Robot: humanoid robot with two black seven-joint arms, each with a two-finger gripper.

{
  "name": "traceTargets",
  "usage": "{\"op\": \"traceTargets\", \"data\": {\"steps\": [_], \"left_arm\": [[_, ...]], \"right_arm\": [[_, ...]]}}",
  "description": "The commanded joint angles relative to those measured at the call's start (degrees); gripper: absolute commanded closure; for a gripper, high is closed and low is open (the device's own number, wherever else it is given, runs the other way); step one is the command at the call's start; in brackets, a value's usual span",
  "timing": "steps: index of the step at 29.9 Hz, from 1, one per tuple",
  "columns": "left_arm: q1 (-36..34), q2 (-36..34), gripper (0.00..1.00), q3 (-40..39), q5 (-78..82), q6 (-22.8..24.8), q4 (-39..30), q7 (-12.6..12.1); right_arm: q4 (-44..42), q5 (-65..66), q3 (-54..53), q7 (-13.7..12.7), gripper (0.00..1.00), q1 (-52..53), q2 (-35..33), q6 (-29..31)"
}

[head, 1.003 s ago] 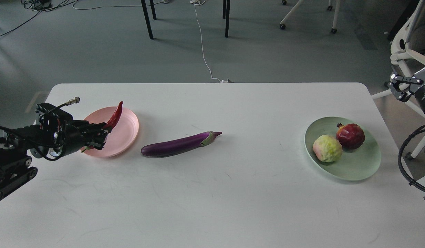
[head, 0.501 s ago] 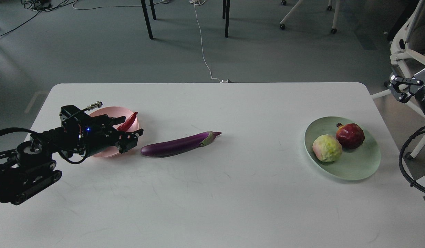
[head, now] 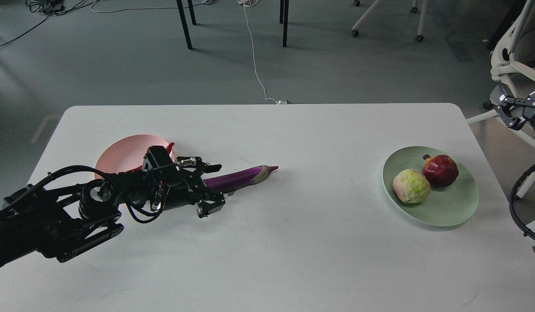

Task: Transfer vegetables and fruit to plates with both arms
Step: 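Lift the eggplant and lower it onto the pink plate beside the chili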

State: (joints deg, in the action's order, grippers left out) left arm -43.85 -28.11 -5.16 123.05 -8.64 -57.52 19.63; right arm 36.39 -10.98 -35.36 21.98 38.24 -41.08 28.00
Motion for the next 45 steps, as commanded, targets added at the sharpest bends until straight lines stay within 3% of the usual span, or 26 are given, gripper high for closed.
{"op": "traceTargets", "data": {"steps": [1,6,10,14,18,22,26,34,40,45], "left_arm": [[-0.10,2.53,0.34,1.12,0.26,0.03,3.90,-0.03],[0.08,2.62,0.49,1.20,0.17,0.03,4.61,-0.03],[-0.01,1.74,0.74,1.29,0.08,0.03,4.08,0.67],[-0.10,-0.98,0.86,0.50,-0.09,-0.15,3.55,4.62],[-0.27,-5.45,0.87,-2.39,-1.05,-1.55,0.14,5.33],[-0.27,-14.76,0.86,-5.83,-6.58,-1.21,-8.21,5.42],[-0.10,-21.45,0.85,-5.65,-15.01,-1.21,-8.84,5.33],[0.78,-21.29,0.83,-4.69,-19.78,-1.38,7.23,5.33],[2.72,-16.11,0.82,-4.33,-19.69,-1.64,13.83,5.42],[3.77,-15.31,0.66,-3.72,-19.78,-1.64,14.10,5.24]], "right_arm": [[0.00,0.00,-0.06,0.08,0.01,-0.18,-0.23,0.00],[0.08,0.00,-0.06,0.08,0.01,-0.36,-0.23,0.00],[0.08,0.00,-0.06,0.08,0.01,-0.44,-0.14,0.00],[0.17,0.00,-0.15,0.08,0.01,-0.36,-0.14,0.00],[0.17,0.00,-0.15,0.08,0.01,-0.36,-0.32,0.00],[0.08,0.00,-0.15,0.08,0.01,-0.36,-0.49,0.00],[0.08,0.00,-0.24,0.17,0.01,-0.36,-0.76,0.00],[0.78,0.00,-0.33,0.17,0.01,-0.36,-0.67,0.00],[1.67,0.00,-0.15,0.17,0.01,-0.36,-0.84,0.00],[1.49,0.00,-0.15,0.17,0.01,-0.36,-1.63,0.00]]}}
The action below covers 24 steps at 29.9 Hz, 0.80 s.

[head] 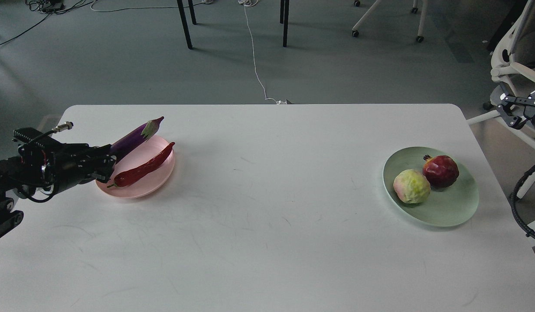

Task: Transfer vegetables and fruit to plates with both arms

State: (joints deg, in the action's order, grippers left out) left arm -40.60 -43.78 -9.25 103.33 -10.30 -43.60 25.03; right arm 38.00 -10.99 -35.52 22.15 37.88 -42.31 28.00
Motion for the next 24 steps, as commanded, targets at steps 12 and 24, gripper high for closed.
{"op": "traceTargets", "data": {"steps": [12,24], "left_arm": [[-0.44,2.48,0.13,0.28,-11.91,-0.07,0.18,0.19],[-7.12,0.89,0.05,-0.68,-21.48,-0.15,0.18,2.97]], "right_arm": [[-0.65,0.00,0.01,0.08,0.01,-0.18,-0.40,0.00],[-0.47,0.00,-0.08,0.08,0.01,-0.09,-0.40,0.00]]}}
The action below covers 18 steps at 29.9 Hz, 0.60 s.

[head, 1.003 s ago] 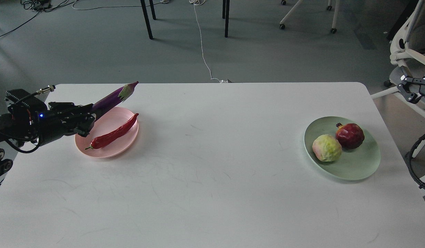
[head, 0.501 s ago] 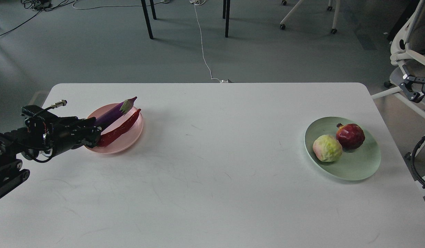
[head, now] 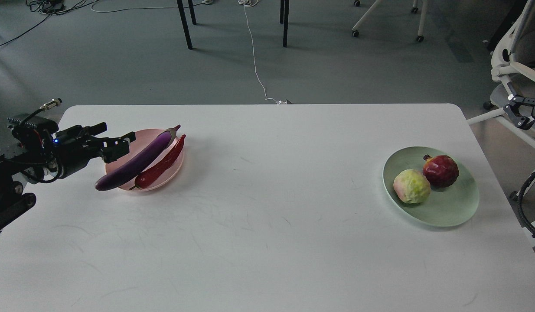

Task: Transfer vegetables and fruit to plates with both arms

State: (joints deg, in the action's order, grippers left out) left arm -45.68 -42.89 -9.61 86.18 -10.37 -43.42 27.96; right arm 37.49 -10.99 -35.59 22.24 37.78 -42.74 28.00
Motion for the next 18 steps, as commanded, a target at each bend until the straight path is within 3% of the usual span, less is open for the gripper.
{"op": "traceTargets", "data": {"steps": [1,8,12,18], "left_arm": [[-3.17,0.17,0.04,-0.41,-7.14,-0.09,0.00,0.04],[-7.31,2.01,0.02,-0.94,-34.20,1.22,-0.35,0.04],[-8.80,4.83,0.02,-1.20,-48.62,8.50,0.00,0.04],[-9.42,8.86,0.02,-6.55,-65.94,16.87,1.75,-0.37]], "right_arm": [[0.04,0.00,-0.01,-0.01,0.01,0.01,0.03,0.00],[-3.64,0.09,-0.01,-0.01,0.01,2.11,0.81,-0.75],[-6.72,0.09,-0.18,0.08,0.01,4.40,3.80,-4.88],[-6.29,-0.35,-4.65,0.08,0.01,4.76,5.12,-2.78]]}}
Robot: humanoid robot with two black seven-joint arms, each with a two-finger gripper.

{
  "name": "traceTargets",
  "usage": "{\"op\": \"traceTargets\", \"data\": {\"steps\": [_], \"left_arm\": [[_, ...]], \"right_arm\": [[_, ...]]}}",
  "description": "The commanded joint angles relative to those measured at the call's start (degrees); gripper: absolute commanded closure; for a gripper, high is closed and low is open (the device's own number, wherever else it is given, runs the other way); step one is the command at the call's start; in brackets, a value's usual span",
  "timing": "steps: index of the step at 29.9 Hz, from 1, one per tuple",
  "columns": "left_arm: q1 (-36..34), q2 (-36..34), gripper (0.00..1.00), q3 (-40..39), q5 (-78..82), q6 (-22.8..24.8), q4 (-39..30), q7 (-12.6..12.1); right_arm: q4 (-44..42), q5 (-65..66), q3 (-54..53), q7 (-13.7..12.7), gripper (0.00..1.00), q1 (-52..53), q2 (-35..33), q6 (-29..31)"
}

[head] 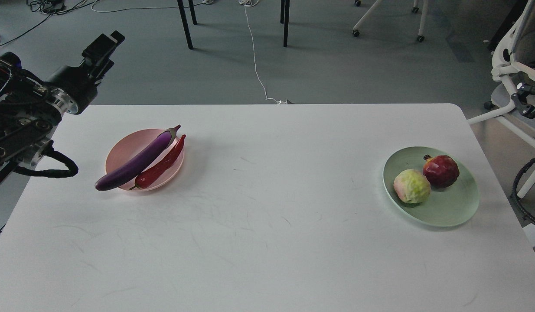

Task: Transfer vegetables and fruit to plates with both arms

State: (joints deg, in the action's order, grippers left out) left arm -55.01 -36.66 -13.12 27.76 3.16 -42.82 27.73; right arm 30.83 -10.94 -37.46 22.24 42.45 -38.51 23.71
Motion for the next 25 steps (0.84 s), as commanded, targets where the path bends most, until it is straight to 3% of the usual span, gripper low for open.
{"op": "traceTargets", "data": {"steps": [1,5,10,13,15,17,25], "left_arm": [[-0.01,4.04,0.02,-4.35,-9.46,3.95,1.86,-0.13],[0.60,10.28,0.02,-9.81,-16.06,8.25,8.26,-0.04],[2.10,16.78,0.02,-15.61,-25.98,17.03,17.32,-1.00],[2.89,18.99,0.02,-19.56,-32.48,21.08,20.14,-6.26],[4.03,19.69,0.02,-22.37,-36.44,22.14,21.02,-10.83],[5.34,19.96,0.02,-24.66,-39.00,22.41,21.20,-13.30],[7.72,19.87,0.02,-24.76,-39.01,23.73,19.88,-13.05]], "right_arm": [[0.37,-0.49,-4.45,0.08,0.00,0.09,1.94,2.47],[-0.07,-0.49,-8.94,-0.36,0.00,-0.61,5.81,3.71],[-0.16,-3.55,-9.56,-1.50,0.01,-1.66,6.17,4.29],[-0.25,-11.44,-9.65,-5.97,0.00,-2.10,6.86,4.29],[-0.33,-14.89,-9.65,-7.21,0.00,-2.89,8.27,4.29],[-0.33,-15.08,-9.74,-6.95,0.00,-3.42,10.11,4.29],[-1.56,-13.76,-8.78,-3.26,0.00,-4.56,11.18,4.29]]}}
